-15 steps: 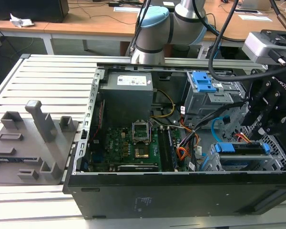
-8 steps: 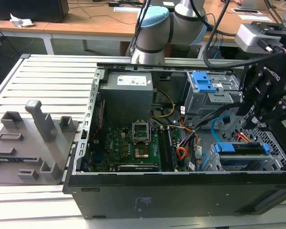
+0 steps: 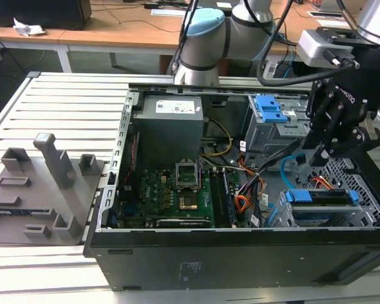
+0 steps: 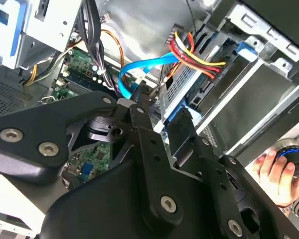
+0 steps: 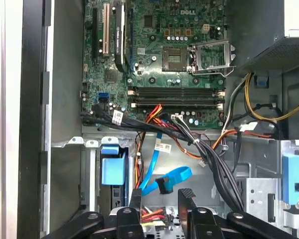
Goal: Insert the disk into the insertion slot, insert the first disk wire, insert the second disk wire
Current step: 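Insert the second disk wire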
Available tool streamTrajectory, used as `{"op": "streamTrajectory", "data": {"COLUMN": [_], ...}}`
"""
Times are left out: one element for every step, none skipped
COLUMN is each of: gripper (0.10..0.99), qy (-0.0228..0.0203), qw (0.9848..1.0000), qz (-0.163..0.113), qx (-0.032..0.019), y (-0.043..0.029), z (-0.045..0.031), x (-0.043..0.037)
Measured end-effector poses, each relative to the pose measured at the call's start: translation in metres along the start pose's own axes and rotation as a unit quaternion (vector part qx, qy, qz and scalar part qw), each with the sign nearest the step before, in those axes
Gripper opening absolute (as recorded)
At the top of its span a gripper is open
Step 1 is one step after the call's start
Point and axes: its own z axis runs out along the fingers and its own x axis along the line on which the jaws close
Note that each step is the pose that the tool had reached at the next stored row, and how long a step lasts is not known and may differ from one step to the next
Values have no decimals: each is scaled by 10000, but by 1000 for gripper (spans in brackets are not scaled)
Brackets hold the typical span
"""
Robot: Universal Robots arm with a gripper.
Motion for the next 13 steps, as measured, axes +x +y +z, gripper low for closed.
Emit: {"op": "streamTrajectory", "data": {"gripper": [420,420,420,420,420,420,420,420,420,420,420,420,420], "qy": [0,0,1,2,4,7,9,11,24,34,36,36,36], "qw": [10000,10000,10000,10000,9999,9999,9998,9997,9986,9979,9978,9978,9978], "qz": [-12,-26,-43,-70,-100,-153,-190,-242,-521,-648,-657,-658,-659], "qx": [0,1,1,2,2,3,4,5,11,14,14,14,14], "y": [41,58,70,84,97,112,119,122,120,121,121,121,121], "z": [12,22,32,45,57,76,87,100,130,135,135,135,135], "x": [1,1,1,1,0,0,0,0,-1,-1,-1,-1,0]}}
